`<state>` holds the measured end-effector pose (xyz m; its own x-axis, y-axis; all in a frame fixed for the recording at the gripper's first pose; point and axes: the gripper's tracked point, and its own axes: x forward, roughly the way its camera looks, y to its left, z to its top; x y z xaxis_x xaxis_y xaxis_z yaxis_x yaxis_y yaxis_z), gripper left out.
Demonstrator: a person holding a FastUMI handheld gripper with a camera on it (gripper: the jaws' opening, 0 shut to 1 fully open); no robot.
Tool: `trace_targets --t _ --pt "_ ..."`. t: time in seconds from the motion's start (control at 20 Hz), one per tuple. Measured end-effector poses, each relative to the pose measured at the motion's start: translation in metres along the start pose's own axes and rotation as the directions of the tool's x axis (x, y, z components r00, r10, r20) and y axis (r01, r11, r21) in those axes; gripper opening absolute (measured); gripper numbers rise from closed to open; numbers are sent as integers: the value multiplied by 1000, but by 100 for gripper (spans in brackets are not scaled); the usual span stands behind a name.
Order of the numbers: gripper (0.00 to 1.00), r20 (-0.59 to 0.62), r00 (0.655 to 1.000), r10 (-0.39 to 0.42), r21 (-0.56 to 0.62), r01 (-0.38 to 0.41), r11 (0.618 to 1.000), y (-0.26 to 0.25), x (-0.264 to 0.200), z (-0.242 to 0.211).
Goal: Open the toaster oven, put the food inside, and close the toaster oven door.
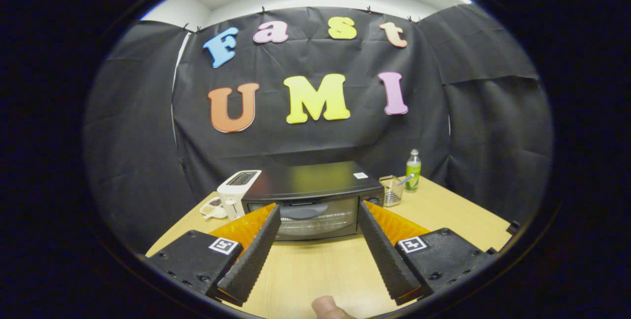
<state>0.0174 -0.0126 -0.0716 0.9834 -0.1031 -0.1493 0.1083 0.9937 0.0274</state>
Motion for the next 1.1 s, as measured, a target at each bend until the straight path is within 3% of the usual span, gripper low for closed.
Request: trace_targets --t 0.25,0.5,1.1 --pt "100 64 997 45 -64 -41 997 -4 -56 36" --pt "100 122 988 97 -48 -92 995 -2 -95 58" --pt "100 136 988 74 2 -75 997 -4 -109 78"
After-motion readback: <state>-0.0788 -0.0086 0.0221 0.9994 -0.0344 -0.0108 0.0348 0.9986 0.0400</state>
